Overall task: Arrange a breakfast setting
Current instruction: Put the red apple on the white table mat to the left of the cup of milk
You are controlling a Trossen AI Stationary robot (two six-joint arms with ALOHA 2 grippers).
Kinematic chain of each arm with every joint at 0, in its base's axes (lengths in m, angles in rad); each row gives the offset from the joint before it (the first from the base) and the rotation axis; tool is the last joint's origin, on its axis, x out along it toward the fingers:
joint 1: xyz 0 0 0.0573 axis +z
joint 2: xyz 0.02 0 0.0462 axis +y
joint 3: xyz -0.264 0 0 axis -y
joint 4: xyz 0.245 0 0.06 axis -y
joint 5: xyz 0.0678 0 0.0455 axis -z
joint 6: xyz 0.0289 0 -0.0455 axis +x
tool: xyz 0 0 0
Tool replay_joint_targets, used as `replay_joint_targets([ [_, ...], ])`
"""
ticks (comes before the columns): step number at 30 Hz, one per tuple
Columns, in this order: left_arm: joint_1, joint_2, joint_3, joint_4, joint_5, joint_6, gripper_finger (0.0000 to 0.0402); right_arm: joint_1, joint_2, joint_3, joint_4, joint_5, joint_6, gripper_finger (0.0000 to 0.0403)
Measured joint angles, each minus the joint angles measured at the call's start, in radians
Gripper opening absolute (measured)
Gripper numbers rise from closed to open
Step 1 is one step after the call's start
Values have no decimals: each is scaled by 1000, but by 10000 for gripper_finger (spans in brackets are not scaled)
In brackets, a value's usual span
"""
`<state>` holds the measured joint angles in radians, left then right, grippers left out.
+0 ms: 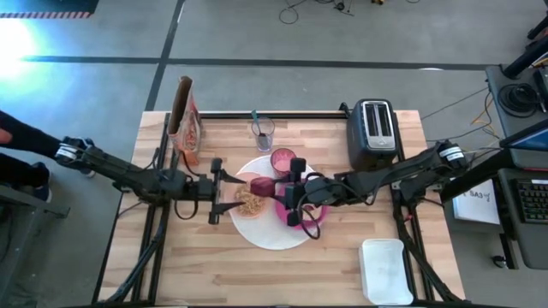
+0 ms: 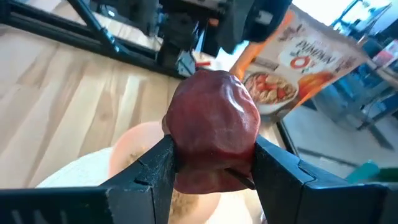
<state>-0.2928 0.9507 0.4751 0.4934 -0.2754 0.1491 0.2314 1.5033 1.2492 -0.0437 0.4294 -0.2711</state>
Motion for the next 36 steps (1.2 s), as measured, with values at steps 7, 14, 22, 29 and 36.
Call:
replay_joint_targets([
  [7,-8,8,11,-23,1,0,259,1,-23,13,-46,-8,44,167],
  [14,-8,31,31,-22,0,8,259,2,-13,22,-35,-97,61,167],
  [22,-8,107,84,-24,8,27,259,2,-10,22,42,-198,25,167],
  [29,-6,130,106,-21,32,32,259,2,-10,22,53,-206,25,167],
  [36,-6,165,140,-24,59,27,233,2,-11,22,51,-235,36,167],
])
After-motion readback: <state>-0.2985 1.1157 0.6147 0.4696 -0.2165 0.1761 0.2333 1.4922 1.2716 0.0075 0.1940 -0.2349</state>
